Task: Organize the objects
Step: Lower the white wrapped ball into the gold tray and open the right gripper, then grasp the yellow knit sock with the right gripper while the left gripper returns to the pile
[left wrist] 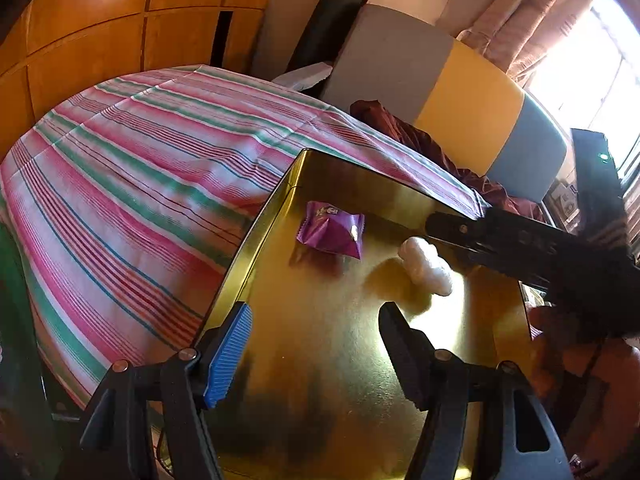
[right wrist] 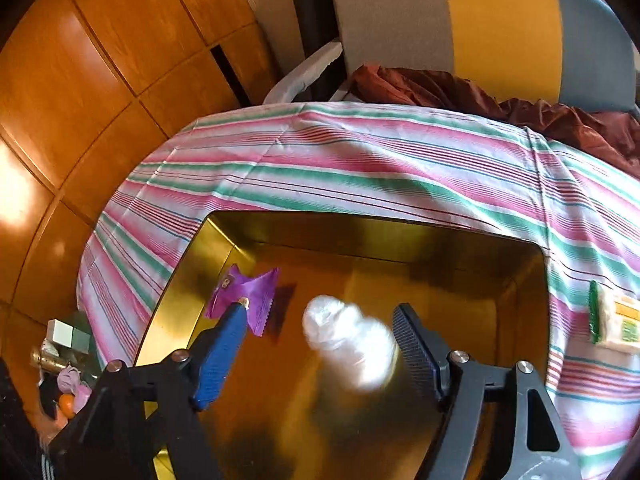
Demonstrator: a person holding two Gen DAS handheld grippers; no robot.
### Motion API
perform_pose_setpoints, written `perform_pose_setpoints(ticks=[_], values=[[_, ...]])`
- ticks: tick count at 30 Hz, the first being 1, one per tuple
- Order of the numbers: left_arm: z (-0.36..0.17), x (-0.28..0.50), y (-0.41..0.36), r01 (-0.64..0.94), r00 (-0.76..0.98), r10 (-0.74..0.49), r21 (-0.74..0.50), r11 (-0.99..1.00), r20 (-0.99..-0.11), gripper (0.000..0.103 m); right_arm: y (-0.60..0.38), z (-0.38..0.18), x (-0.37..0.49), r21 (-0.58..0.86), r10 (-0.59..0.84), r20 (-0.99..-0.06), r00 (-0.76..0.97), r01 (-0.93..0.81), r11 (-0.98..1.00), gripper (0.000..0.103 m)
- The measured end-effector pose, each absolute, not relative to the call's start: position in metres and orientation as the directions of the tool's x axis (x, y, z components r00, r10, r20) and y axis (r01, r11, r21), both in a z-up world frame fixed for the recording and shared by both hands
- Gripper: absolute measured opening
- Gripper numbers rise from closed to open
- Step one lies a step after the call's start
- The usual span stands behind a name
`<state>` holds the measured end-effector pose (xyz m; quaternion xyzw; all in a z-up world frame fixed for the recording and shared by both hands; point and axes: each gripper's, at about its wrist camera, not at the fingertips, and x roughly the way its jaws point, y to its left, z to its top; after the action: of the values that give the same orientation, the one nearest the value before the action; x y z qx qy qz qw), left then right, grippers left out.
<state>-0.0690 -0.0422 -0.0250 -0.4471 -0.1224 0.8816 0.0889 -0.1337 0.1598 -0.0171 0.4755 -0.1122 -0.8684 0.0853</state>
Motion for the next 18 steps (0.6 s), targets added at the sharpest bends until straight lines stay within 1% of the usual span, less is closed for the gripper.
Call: perform_pose_setpoints(ticks=[2, 4, 7, 12, 18], values=[[-0.026, -0.068, -0.039, -0.055, -0.582, 0.278, -0.305, -0.951, -0.764, 0.067, 0.165, -0.011, -0.126, 0.266, -0.245, -0.800, -0.548, 0.043, -0.963, 0.076], [-0.027, -0.066, -0.035, -0.068, -0.576, 0.293, -0.312, -0.948, -0.763, 0.067, 0.171, -0.004, -0.116, 0.263, -0.246, -0.786, -0.567, 0.052, -0.963, 0.079], [-0.028, -0.062, -0.027, -0.089, -0.569, 0.306, -0.314, -0.945, -0.763, 0.067, 0.180, 0.007, -0.099, 0.229, -0.217, -0.774, -0.594, 0.056, -0.972, 0.081], [-0.027, -0.054, -0.011, -0.131, -0.551, 0.343, -0.328, -0.936, -0.760, 0.067, 0.190, 0.024, -0.070, 0.174, -0.188, -0.747, -0.638, 0.086, -0.981, 0.081], [-0.019, -0.043, 0.010, -0.211, -0.544, 0.389, -0.327, -0.921, -0.743, 0.067, 0.204, 0.031, -0.036, 0.084, -0.129, -0.739, -0.662, 0.100, -0.991, 0.082]])
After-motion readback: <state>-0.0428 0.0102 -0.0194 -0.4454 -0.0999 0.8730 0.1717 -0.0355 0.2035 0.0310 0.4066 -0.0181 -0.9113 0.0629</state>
